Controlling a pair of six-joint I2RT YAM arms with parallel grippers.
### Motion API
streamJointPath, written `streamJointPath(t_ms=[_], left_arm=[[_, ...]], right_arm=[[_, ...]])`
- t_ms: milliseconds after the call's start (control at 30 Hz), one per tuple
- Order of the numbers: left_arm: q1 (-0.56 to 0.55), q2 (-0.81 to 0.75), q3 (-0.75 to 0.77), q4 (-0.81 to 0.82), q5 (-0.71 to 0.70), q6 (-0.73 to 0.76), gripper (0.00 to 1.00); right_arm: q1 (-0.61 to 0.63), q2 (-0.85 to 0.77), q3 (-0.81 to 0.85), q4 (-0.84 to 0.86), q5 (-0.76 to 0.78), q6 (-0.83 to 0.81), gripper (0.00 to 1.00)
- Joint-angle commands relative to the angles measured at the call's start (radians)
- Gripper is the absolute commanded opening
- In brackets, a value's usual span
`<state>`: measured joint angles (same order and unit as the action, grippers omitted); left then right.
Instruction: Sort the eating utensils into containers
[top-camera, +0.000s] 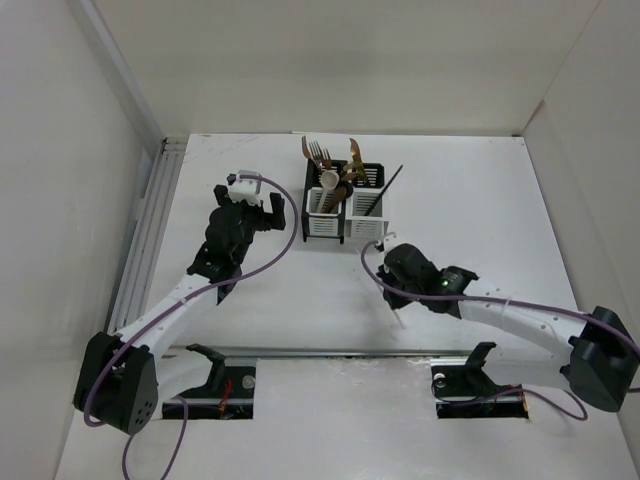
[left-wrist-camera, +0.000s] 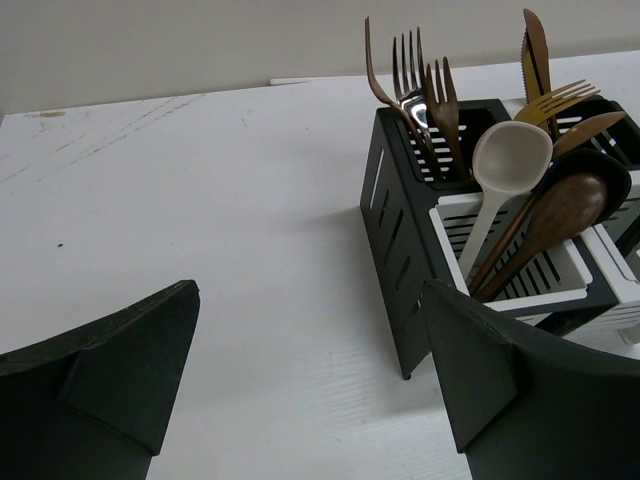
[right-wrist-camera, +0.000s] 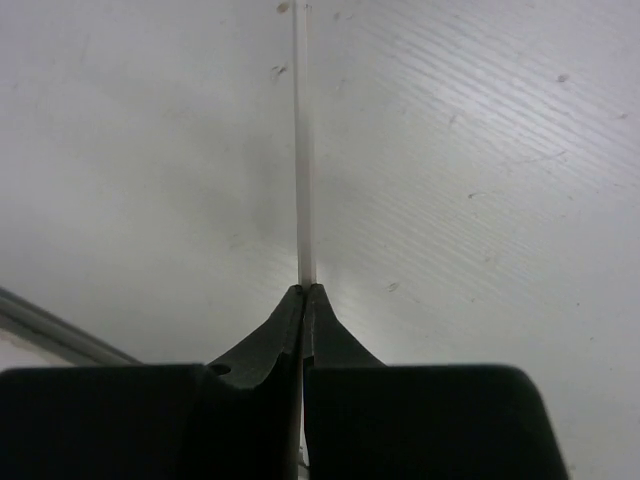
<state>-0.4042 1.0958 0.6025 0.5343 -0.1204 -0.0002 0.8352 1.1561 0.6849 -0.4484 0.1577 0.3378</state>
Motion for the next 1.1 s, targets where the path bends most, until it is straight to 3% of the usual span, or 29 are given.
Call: streamJointPath(t_ms=[0,167,300,467,500,633,767,933,1000,1067], left_arm=[[-0.002,-0.016,-0.004,0.049,-0.005,0.008,0.92],[-0.002,-0.016,-0.004,0.049,-0.015,0.008,0.92],[-0.002,-0.016,-0.004,0.049,-0.024,0.008,0.92],[-0.002,-0.007,0.014,0.049,-0.033,0.017,0.92],[-0.002,-0.007,0.014,0.049,-0.033,0.028,0.92],[-0.002,-0.007,0.014,0.049,-0.044,0.028,0.92],[0.016,-0.007,0.023,0.027,-0.044,0.028,0.92],[0.044,-0.007,0.023,-0.002,-0.033,0.069,0.93],[0.056,0.003,0.048,-0.064,0.066,0.155,0.94],[0.056,0.012,0.113,-0.268,0.298,0.386,0.94]], right_arm=[[0.044,-0.036,0.03,-0.044,-0.061,-0.097,0.0],[0.116,-0.139,0.096,0.109,-0.093,-0.197,0.0],[0.116,-0.21,0.168,0.317,0.118,-0.229,0.0],[0.009,-0.084,0.269,0.57,0.362,-0.278,0.0],[-0.011,-0.066,0.269,0.571,0.384,-0.278,0.0],[-0.102,0.019,0.256,0.869,0.422,-0.278,0.0],[-0.142,0.128,0.294,0.87,0.344,-0.298,0.0],[-0.142,0.079,0.231,0.798,0.125,-0.379,0.0],[-0.142,0.045,0.222,0.736,0.105,-0.379,0.01],[-0.142,0.025,0.222,0.693,0.094,-0.379,0.08]])
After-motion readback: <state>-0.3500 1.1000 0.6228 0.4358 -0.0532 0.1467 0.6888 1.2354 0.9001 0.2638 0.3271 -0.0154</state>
